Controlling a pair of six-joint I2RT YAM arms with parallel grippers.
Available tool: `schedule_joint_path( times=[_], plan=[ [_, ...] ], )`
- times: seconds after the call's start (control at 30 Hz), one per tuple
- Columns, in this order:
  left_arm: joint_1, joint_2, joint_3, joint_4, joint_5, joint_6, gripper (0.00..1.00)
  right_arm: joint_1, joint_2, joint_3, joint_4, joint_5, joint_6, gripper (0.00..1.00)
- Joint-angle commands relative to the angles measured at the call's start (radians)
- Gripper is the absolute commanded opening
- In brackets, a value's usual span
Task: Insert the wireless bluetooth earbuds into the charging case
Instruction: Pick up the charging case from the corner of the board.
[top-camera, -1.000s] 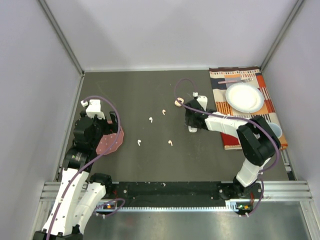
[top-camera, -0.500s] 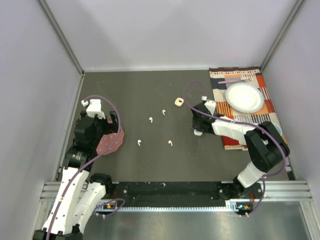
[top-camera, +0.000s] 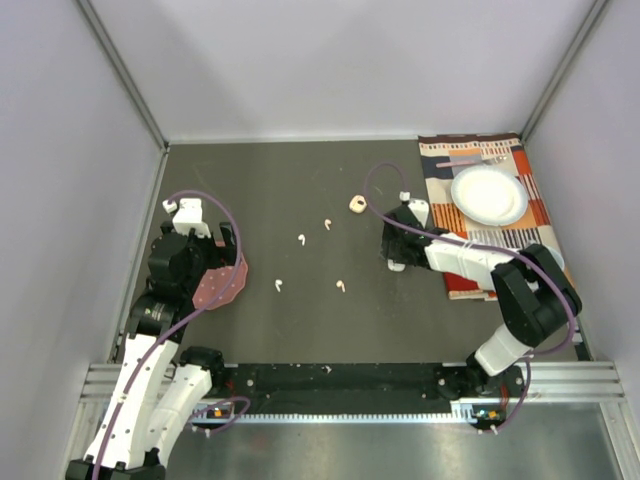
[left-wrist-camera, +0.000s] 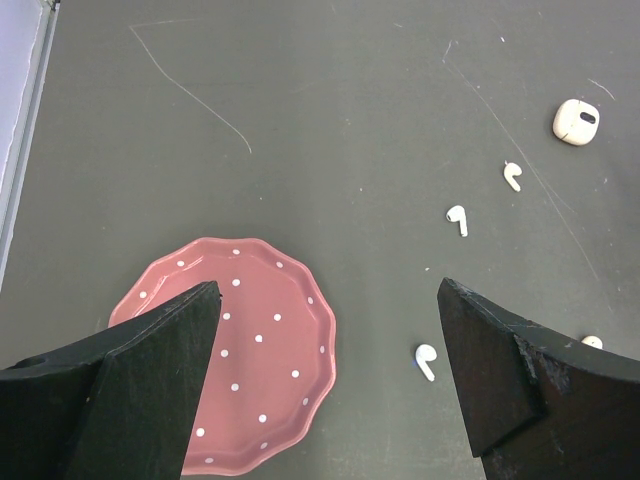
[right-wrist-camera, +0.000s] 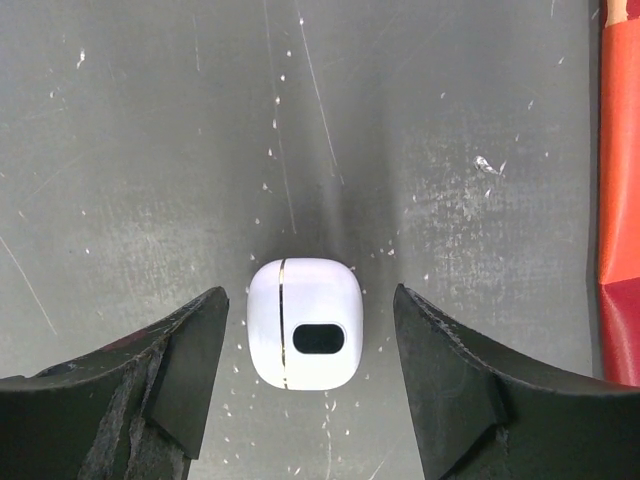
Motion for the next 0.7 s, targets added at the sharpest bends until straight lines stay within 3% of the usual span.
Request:
schedule_joint_path(
  times=[0.0,0.67],
  plan=[
    [0.0,0.002,0.008,0.018,0.001,0.01,0.95,-0.001,0.017,0.013,0.01,0.011,-0.053,0.67],
    [0.0,0.011,0.009,0.018,-0.001,0.01,0.95,0.008,0.111,0.044,0.021,0.027,-0.03,0.61]
  ],
)
